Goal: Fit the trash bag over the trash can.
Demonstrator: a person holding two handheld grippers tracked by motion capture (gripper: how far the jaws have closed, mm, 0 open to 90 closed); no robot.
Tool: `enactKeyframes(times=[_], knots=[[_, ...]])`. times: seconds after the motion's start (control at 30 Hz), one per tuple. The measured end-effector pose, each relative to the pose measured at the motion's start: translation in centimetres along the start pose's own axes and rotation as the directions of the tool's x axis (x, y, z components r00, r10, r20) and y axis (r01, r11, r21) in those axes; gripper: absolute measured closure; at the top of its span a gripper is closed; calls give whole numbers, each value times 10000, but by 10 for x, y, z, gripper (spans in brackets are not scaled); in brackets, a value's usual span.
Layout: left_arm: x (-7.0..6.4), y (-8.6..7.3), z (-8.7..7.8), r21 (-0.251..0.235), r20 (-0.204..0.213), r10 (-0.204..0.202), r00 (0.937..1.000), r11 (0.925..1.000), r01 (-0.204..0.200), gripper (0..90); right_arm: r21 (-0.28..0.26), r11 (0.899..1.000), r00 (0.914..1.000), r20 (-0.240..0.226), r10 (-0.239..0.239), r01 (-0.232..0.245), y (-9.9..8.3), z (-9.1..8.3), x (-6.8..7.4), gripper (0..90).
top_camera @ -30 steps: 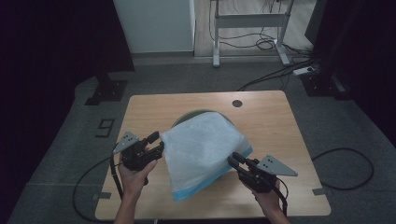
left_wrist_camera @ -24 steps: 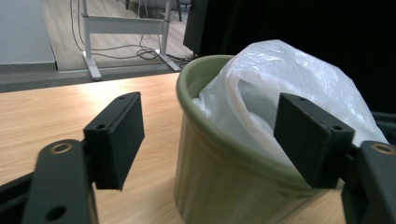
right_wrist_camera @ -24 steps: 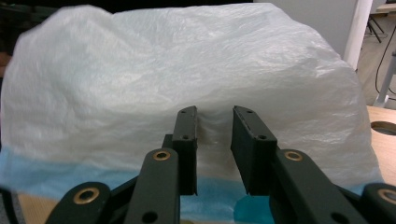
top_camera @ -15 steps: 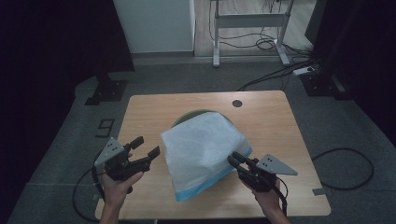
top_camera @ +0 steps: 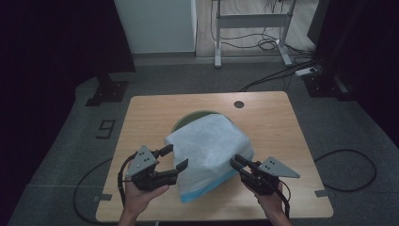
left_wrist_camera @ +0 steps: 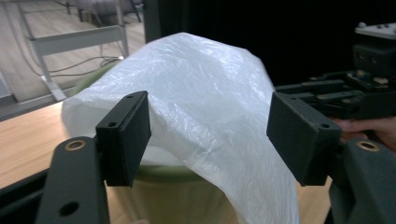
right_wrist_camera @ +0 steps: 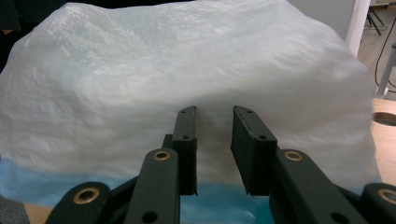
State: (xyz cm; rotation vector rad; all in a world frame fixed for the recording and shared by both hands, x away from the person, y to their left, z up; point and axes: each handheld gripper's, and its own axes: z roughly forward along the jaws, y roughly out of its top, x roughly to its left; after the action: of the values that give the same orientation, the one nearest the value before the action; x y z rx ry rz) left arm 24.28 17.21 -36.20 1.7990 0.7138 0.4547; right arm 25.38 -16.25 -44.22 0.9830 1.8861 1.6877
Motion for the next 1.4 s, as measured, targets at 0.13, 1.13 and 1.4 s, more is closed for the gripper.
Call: enactKeyframes(times=[0.13,1.13,1.4], knots=[[-7,1,5,66,-244,354,9991,9994,-353,311,-1,10000,10000,-25,43,-43,0,0,0,698],[-30,-3,41,1186,342,137,9993,9928,-176,247,10,10000,9999,88,85,-85,1,-2,-1,697],[-29,-10,52,1787,354,289,9990,9833,-347,328,-1,10000,9999,97,93,-93,1,-2,0,697]])
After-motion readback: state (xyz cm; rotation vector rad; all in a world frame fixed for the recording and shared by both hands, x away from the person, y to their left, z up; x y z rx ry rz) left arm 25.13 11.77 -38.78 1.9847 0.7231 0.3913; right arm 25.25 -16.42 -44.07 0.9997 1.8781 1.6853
